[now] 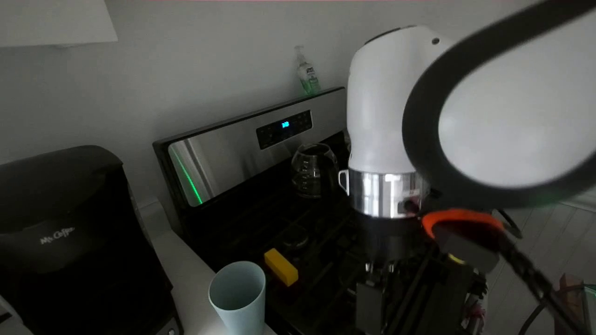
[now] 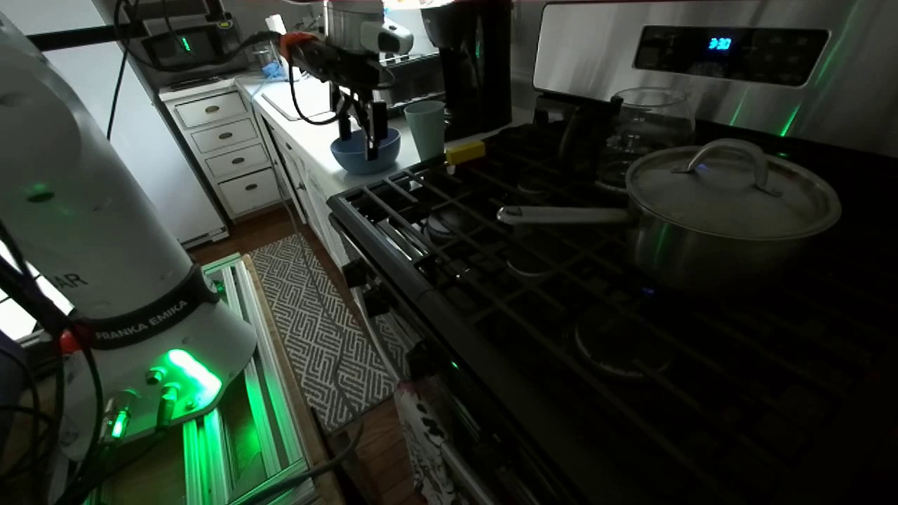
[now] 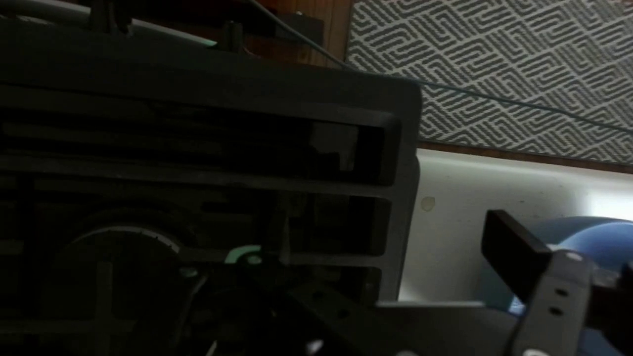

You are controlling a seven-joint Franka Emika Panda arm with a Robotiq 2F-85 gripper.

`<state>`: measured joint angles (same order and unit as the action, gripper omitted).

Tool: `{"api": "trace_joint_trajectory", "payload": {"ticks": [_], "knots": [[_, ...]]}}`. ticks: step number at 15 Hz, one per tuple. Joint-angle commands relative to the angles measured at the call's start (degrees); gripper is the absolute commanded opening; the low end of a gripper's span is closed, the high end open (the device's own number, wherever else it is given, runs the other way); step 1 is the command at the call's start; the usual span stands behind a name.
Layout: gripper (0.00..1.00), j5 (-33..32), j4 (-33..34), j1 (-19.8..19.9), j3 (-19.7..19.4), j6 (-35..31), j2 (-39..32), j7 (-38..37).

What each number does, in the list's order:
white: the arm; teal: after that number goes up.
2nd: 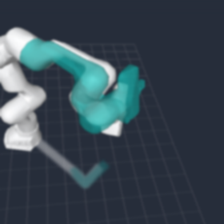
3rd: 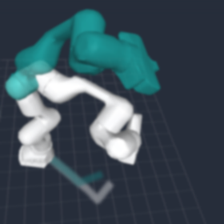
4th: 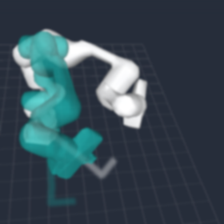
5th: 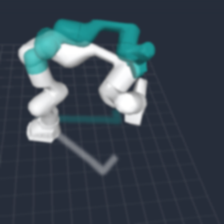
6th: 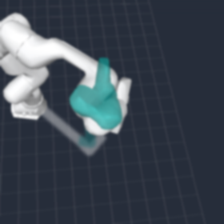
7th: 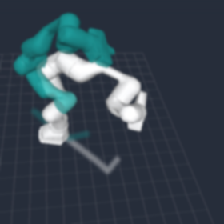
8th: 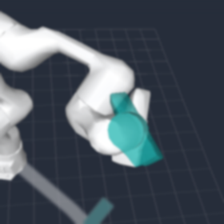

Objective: Pick up the blue bowl and put it on the hob of the stove

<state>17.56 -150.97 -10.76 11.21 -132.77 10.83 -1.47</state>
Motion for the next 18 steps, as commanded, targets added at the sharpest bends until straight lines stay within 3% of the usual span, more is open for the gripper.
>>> {"api": "trace_joint_trajectory", "payload": {"ticks": [1, 4, 10, 15, 16, 17, 18], "knots": [[1.00, -9.6, 3.2, 0.4, 2.2, -5.7, -8.3, -8.8], [1.00, -11.5, 4.0, -1.7, 3.5, -13.6, -11.4, -10.6], [1.00, -11.0, 3.0, -5.3, 5.0, -35.4, -15.1, -16.3], [1.00, -10.9, 3.4, -5.9, 4.5, -35.6, -17.4, -18.7], [0.93, -9.4, 3.9, -5.8, 5.0, -35.5, -18.5, -17.4], [0.74, -9.4, 4.1, -5.9, 5.1, -36.1, -19.3, -16.9], [0.66, -10.3, 4.3, -6.0, 5.1, -37.4, -20.3, -16.4]]}}
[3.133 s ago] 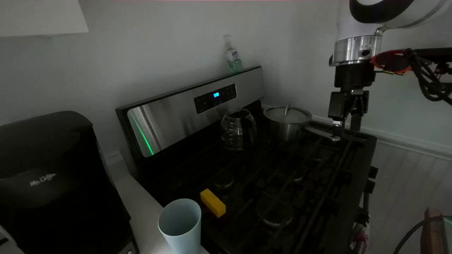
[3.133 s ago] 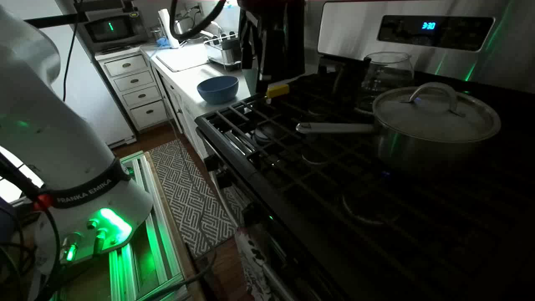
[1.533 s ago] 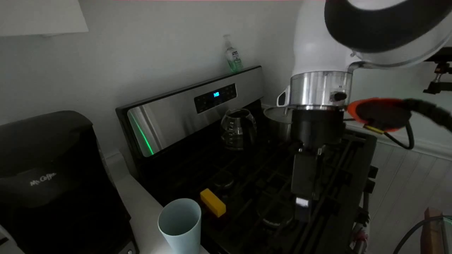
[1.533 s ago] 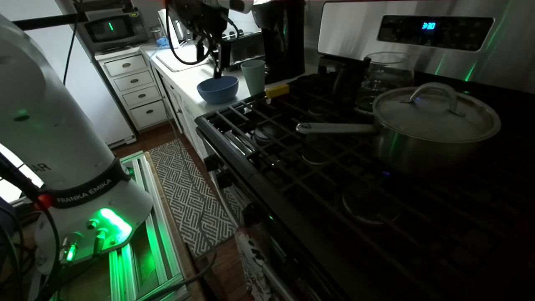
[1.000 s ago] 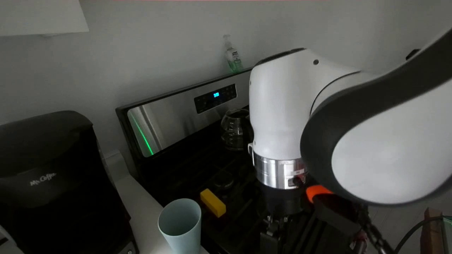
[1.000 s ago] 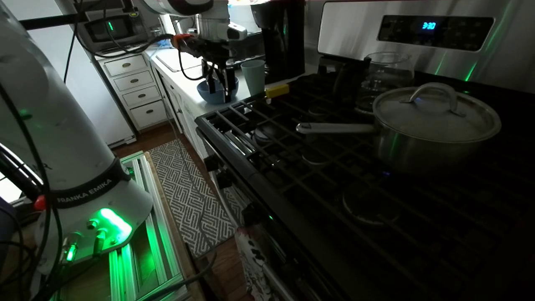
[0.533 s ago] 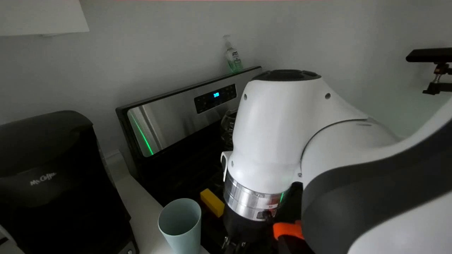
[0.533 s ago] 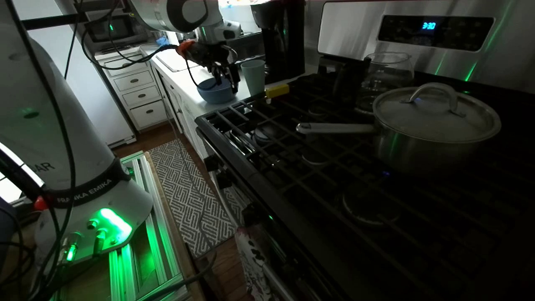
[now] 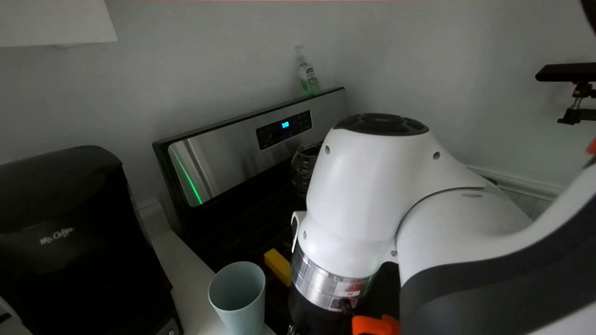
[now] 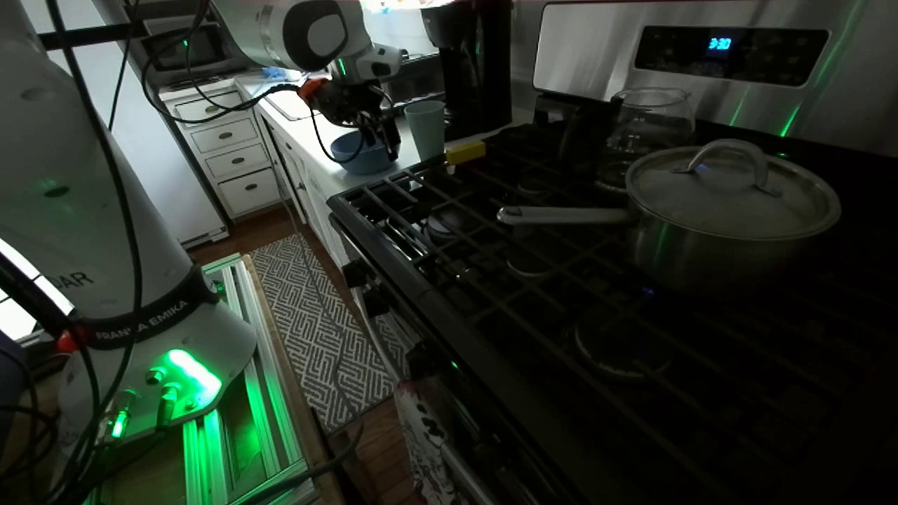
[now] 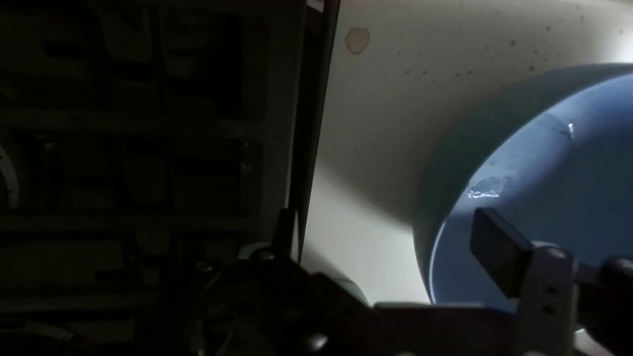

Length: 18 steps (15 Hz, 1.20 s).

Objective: Pick up the blue bowl and put it on the hob of the stove

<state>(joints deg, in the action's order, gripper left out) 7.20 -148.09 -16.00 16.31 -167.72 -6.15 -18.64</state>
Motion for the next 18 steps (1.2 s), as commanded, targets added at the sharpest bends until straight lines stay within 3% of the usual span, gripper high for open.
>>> {"api": "trace_joint_trajectory", "payload": {"ticks": [1, 9, 13, 18], "knots": [[0.59, 0.0, 2.2, -0.9, 0.2, -3.3, -4.4, 2.0], [0.03, -0.7, 6.7, -2.1, 0.9, -2.6, -8.9, 6.2], [0.00, -2.8, 6.1, -3.9, -0.9, 3.0, -5.0, 4.6], [0.01, 7.4, 4.5, 1.4, 3.0, 16.6, 4.4, 12.2]]}}
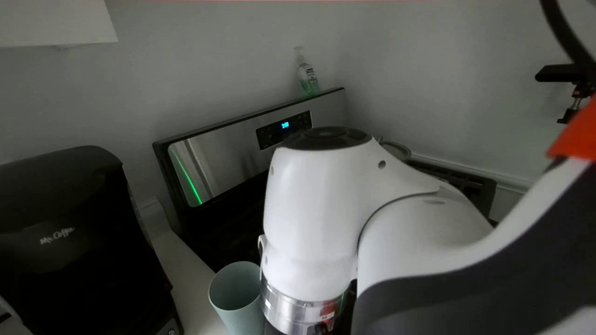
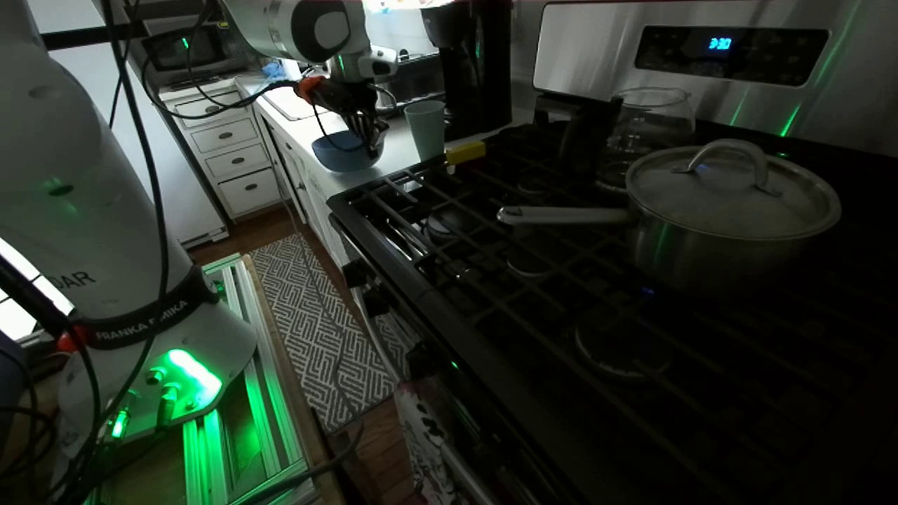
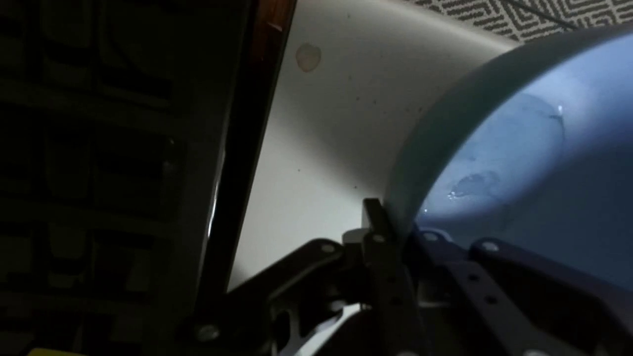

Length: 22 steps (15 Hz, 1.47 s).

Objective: Pick up the blue bowl and put it on the hob of the stove

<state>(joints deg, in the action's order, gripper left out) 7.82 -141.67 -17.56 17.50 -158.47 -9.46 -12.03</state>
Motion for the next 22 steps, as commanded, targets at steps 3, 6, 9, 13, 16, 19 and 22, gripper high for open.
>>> {"api": "trace_joint_trajectory", "payload": {"ticks": [3, 6, 9, 13, 16, 19, 22], "knots": [[0.01, 11.4, -5.2, 4.4, -1.4, 17.2, 16.9, 7.7], [0.01, 6.3, -8.5, 6.7, -5.2, 32.2, 25.5, 1.6], [0.01, 2.3, -12.5, 10.5, -7.7, 39.1, 35.2, -4.2], [0.01, -2.4, -16.4, 16.1, -9.4, 46.0, 47.7, -10.8], [0.01, -2.8, -18.0, 19.3, -9.2, 50.0, 56.1, -15.8], [0.05, -2.0, -16.3, 19.4, -9.1, 49.5, 53.0, -13.6], [0.01, -2.6, -17.0, 20.8, -7.9, 47.3, 54.2, -16.6]]}}
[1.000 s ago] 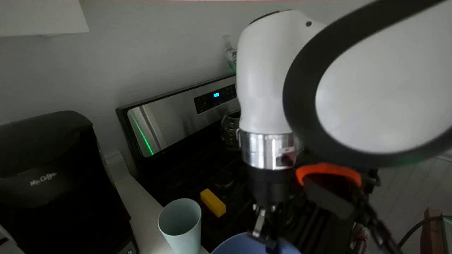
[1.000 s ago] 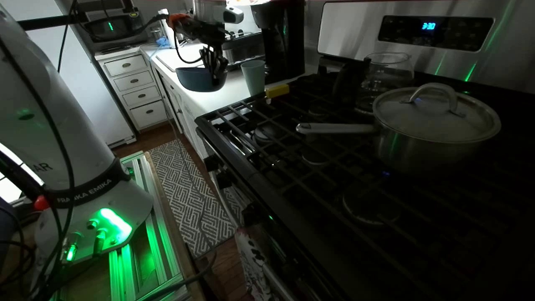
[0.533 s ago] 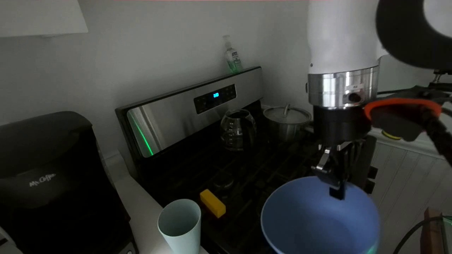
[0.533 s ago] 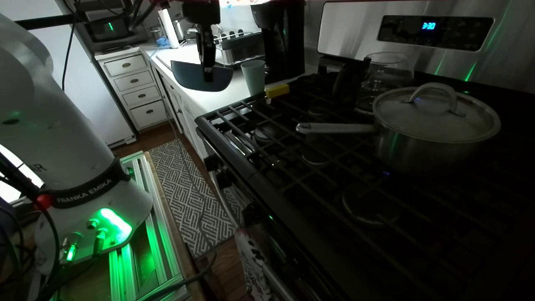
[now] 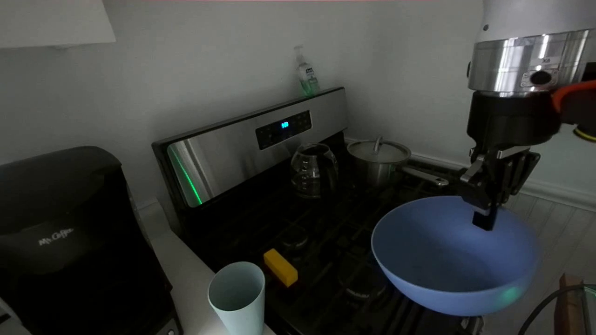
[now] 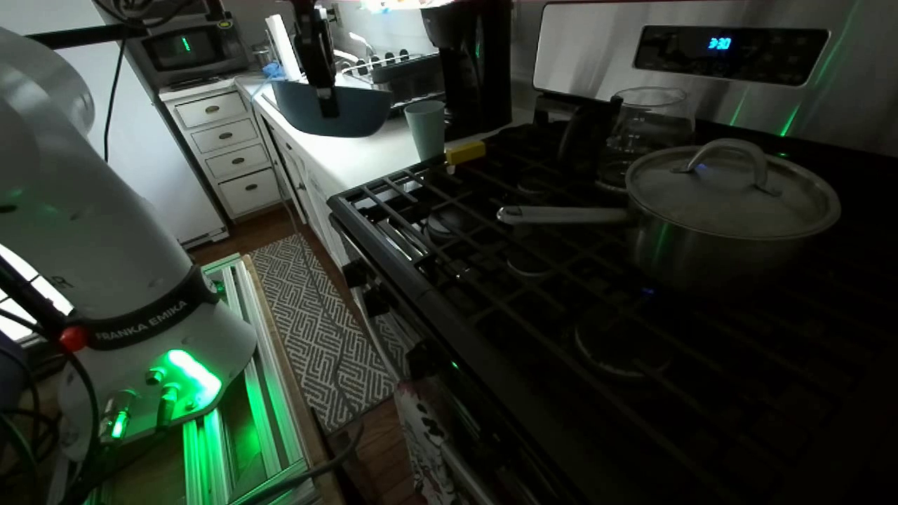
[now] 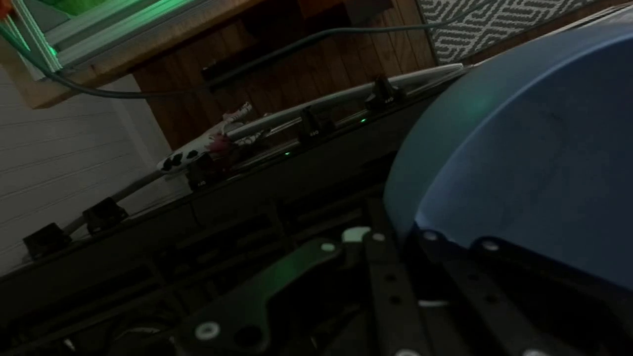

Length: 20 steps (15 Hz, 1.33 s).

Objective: Pick up the blue bowl and put it on the hob of the stove

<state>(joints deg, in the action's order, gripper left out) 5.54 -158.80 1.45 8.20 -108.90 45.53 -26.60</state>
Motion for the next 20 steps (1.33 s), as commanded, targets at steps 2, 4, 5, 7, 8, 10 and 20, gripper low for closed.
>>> {"api": "trace_joint_trajectory", "payload": {"ticks": [2, 4, 5, 7, 8, 10, 20], "knots": [[0.01, -1.7, 1.2, 6.3, -1.5, -4.7, -0.8, -3.8], [0.01, -4.2, 2.4, 11.7, -6.1, -4.1, 1.2, -1.8], [0.01, -5.1, 2.8, 14.2, -7.9, -3.6, 2.2, -1.7], [0.01, -7.1, 4.3, 19.8, -12.3, -3.4, 2.8, -0.7], [0.01, -8.0, 5.0, 22.7, -14.6, -3.4, 3.0, -0.2], [0.01, -9.8, 5.7, 28.0, -18.4, -4.3, 3.5, 0.1], [0.01, -9.5, 3.2, 37.8, -18.5, -25.2, -3.7, -9.6]]}}
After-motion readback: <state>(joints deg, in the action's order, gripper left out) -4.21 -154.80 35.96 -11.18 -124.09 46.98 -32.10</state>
